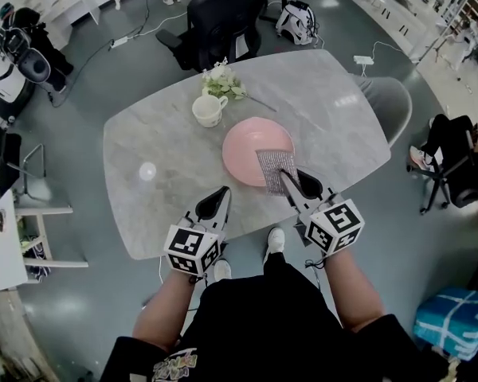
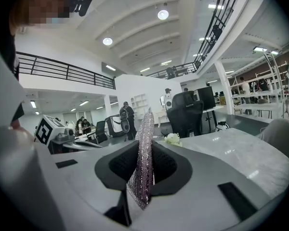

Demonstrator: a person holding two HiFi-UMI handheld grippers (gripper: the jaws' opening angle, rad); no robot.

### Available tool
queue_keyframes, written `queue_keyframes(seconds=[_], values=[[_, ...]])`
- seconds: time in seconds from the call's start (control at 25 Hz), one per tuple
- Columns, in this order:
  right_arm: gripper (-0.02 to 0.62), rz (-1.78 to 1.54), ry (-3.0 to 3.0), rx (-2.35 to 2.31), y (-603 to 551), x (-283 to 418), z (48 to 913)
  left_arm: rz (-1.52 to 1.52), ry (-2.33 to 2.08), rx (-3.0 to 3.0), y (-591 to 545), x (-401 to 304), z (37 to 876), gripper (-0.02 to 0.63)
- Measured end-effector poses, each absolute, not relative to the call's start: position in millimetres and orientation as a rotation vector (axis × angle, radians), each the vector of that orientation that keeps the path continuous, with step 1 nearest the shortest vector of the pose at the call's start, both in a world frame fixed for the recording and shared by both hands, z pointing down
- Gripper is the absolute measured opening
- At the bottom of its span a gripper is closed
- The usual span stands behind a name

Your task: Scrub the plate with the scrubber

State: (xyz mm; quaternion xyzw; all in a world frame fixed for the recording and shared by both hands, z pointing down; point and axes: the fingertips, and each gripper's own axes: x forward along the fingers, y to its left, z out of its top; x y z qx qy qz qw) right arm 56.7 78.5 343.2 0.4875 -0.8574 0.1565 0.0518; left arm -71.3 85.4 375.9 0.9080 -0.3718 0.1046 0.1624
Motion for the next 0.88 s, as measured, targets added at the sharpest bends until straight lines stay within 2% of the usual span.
queue_keyframes(seconds=[0.76,0.88], values=[[0.075,0.572,-2.693,1.206,5,111,373,0.372,-1.334,2.345,36,-31,411,0.021],[0.075,0.607,-2.699,1.176,2,118,380,0.376,-1.362,2.301,36,-27,418,0.069]])
